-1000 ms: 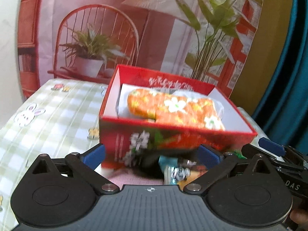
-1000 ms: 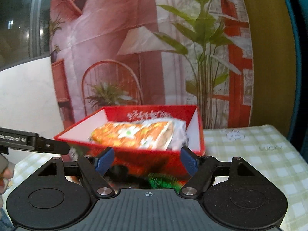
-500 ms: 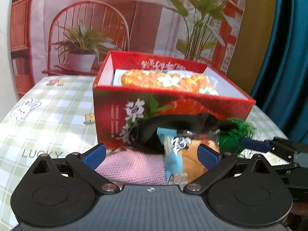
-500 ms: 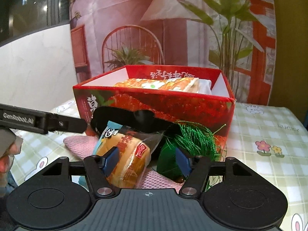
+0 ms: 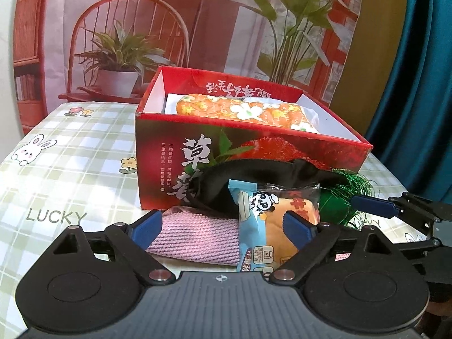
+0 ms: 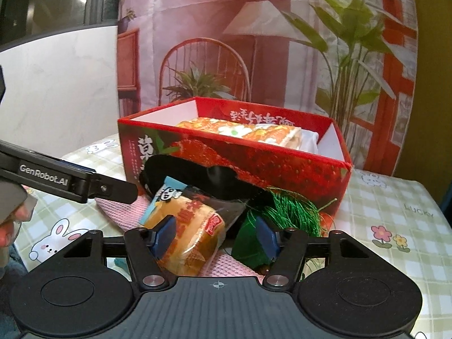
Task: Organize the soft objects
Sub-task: 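Move both grippers down to the wrapped bread packet, then grasp the wrapped bread packet with the left gripper while the right grasps it too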
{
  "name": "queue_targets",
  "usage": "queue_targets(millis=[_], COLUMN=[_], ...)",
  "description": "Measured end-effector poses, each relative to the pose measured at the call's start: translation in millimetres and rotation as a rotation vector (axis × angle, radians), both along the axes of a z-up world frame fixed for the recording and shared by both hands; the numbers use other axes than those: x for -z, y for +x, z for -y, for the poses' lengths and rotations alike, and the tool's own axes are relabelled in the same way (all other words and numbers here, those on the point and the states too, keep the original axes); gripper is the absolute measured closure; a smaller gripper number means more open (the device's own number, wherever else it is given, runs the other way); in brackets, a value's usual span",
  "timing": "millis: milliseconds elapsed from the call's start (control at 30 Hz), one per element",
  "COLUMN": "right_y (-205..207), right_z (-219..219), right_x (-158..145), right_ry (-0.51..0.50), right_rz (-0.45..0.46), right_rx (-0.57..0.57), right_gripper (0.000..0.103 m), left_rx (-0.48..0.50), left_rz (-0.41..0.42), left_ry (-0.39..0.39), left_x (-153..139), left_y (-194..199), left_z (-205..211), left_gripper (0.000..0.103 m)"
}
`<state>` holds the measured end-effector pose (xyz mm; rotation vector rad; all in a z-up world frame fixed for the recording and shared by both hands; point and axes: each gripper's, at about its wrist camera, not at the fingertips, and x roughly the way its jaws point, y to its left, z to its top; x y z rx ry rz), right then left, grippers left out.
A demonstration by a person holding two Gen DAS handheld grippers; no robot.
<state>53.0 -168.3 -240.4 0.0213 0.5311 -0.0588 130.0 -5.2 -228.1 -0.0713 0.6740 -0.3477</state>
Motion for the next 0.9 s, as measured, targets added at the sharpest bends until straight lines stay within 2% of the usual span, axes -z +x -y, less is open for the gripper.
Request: queue_targets(millis=[433, 567, 900], right_y=[7, 9, 12], right_z=[-14, -20, -14], right_x=[15, 23, 33], right_ry=[-0.001, -0.010, 0.013], right_rz=[-0.093, -0.122, -0.144], right_rx=[-0.098, -0.143, -0.132], right_gripper=[0.044, 0.044, 0.044], left_rx=[0.028, 0.060, 0.141], left_rz=[-0.028, -0.047, -0.109], left_ry=[-0.036, -0.056, -0.122], left_x=[5, 10, 21], left_y=[2, 2, 12], left_z=[1, 3, 16], left_gripper=[0.015, 0.020, 0.031])
